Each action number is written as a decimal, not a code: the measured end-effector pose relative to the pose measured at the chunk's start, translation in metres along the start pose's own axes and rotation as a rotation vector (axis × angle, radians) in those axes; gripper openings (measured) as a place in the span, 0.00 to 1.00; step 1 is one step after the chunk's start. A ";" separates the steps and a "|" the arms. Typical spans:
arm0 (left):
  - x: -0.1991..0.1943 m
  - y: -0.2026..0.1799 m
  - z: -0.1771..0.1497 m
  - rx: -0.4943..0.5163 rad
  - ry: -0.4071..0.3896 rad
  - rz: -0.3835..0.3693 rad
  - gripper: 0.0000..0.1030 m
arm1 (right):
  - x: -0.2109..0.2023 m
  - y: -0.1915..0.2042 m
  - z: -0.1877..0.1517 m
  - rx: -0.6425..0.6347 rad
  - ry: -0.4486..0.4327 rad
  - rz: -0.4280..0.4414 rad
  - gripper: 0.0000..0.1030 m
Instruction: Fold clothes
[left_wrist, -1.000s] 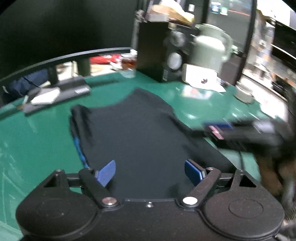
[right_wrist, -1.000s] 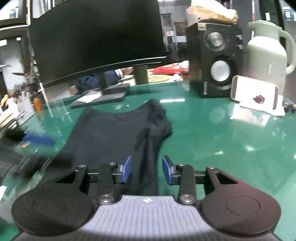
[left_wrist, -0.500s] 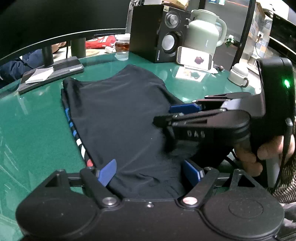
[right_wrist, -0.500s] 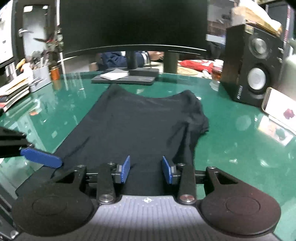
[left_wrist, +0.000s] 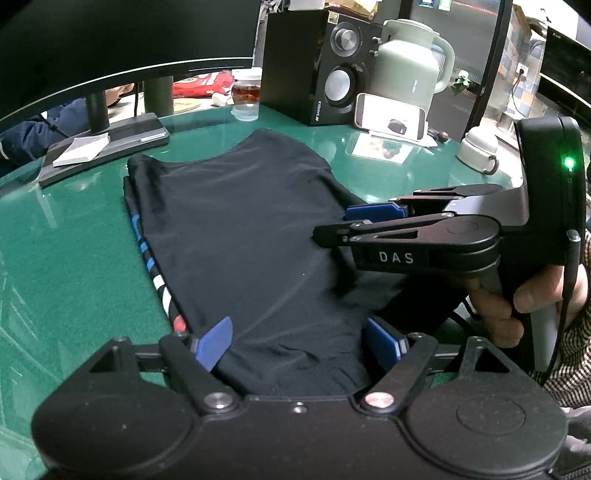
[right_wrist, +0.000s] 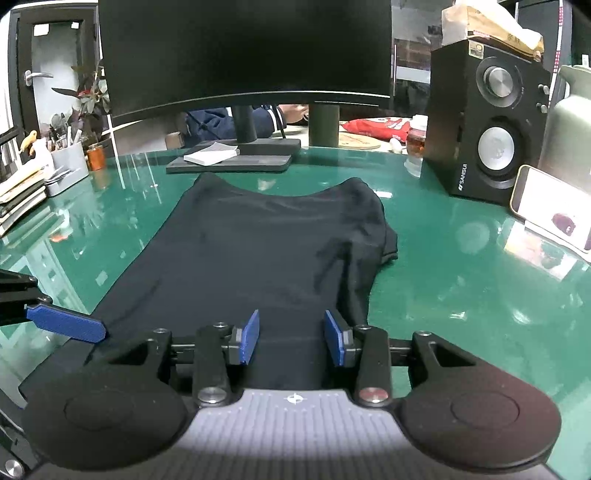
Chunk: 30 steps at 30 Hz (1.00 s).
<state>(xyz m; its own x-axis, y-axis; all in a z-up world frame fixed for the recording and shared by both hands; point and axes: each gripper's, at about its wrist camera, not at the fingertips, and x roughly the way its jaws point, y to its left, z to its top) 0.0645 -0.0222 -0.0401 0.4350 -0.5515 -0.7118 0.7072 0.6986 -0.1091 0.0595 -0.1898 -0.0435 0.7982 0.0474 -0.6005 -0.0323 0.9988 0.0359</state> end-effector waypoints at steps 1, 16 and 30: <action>0.000 0.000 0.000 0.000 0.000 0.001 0.77 | 0.000 0.000 0.000 0.001 -0.001 0.001 0.38; -0.001 -0.001 -0.001 -0.004 -0.001 0.006 0.79 | -0.007 0.007 0.002 0.013 -0.007 0.039 0.40; -0.002 -0.001 -0.001 -0.004 0.000 0.003 0.80 | 0.000 -0.002 0.004 0.010 0.012 0.006 0.40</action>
<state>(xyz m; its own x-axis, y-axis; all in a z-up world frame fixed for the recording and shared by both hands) 0.0625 -0.0209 -0.0398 0.4370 -0.5496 -0.7121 0.7039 0.7018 -0.1097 0.0620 -0.1919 -0.0403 0.7905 0.0538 -0.6101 -0.0313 0.9984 0.0476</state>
